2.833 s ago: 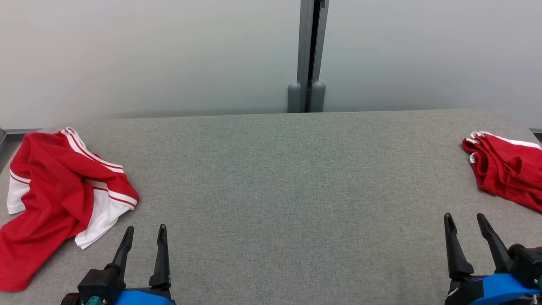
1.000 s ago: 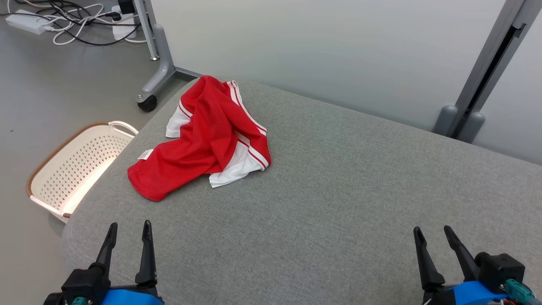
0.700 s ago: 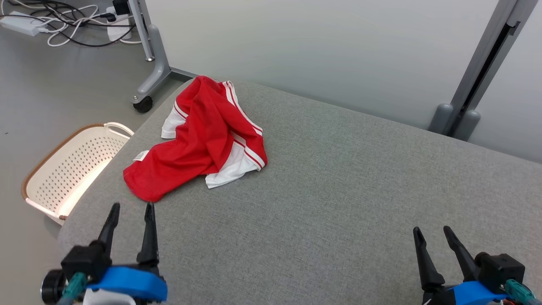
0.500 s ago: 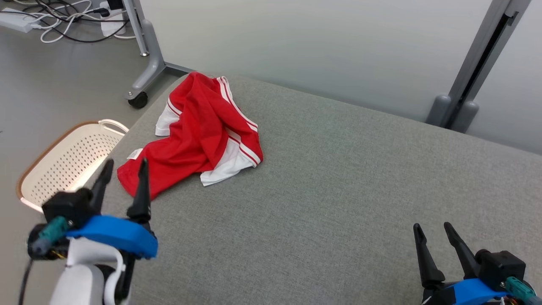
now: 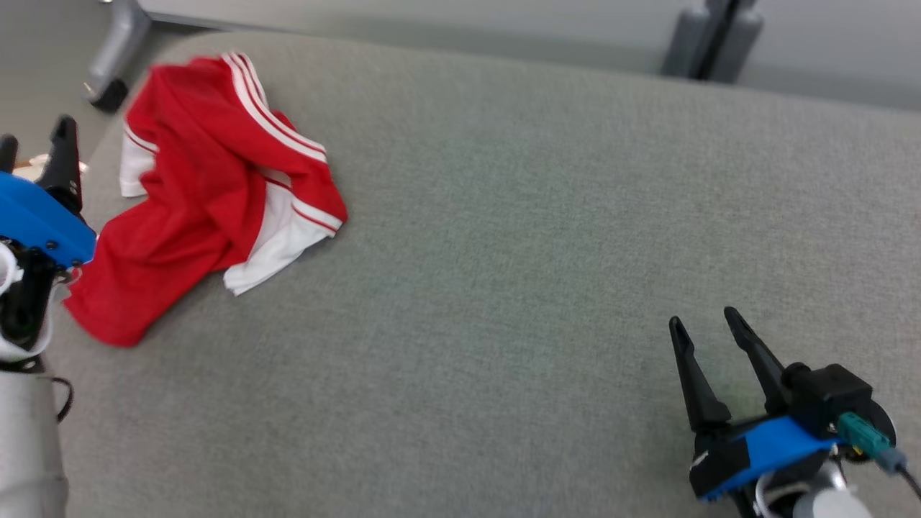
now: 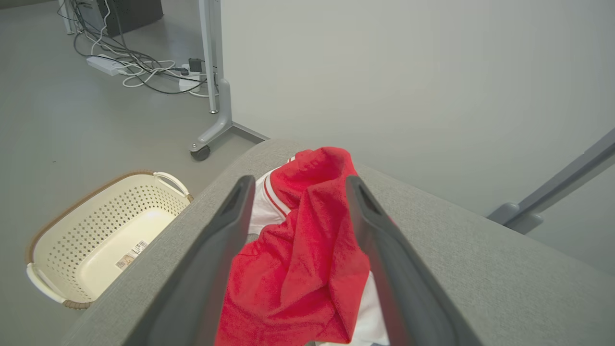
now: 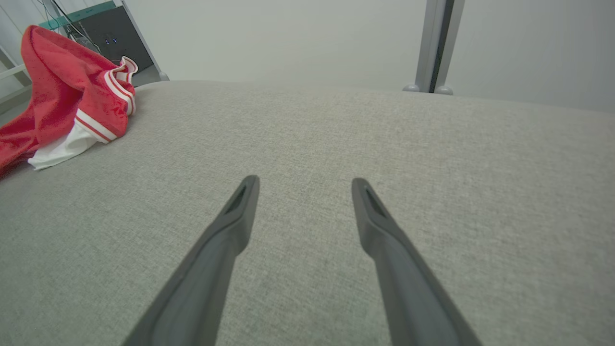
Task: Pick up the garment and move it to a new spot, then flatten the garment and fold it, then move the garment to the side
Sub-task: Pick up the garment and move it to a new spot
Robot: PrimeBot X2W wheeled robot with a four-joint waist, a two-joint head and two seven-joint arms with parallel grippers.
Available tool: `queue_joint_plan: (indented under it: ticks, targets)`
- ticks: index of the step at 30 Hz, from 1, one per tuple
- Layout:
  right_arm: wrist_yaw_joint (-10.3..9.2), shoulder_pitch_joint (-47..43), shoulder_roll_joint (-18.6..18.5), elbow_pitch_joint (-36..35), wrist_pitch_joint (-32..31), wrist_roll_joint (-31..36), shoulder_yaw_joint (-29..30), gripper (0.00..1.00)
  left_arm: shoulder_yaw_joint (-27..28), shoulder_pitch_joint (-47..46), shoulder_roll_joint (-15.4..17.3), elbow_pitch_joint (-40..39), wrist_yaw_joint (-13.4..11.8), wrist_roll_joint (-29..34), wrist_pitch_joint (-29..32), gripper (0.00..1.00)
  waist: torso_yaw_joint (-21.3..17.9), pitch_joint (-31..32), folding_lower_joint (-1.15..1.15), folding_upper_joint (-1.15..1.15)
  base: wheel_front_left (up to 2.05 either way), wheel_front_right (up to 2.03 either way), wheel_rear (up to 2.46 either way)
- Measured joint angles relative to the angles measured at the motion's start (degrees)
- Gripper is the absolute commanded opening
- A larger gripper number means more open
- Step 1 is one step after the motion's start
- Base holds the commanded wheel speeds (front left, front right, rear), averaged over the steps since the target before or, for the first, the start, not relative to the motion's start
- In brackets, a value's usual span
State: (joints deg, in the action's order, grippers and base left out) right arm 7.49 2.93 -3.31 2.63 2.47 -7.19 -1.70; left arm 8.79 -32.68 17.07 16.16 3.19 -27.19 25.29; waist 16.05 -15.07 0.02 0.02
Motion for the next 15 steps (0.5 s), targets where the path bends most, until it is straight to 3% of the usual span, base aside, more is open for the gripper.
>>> queue_joint_plan:
  ticks: [9, 15]
  targets:
    - [0.0, 3.8, -1.9, -3.4, -1.2, 0.5, -1.6, 1.0, 3.2, -6.7, 4.0, 3.3, 0.5, -5.0, 5.9, 1.0, -6.8, -9.9, 0.0, 0.01, 0.0, 0.0, 0.0]
    - [0.0, 5.4, -2.0, -4.7, -1.2, 0.4, -2.6, 1.0, 3.3, -7.7, 5.4, 6.4, -2.1, -4.4, 8.6, 1.0, -9.9, -14.4, 0.0, 0.01, 0.0, 0.0, 0.0]
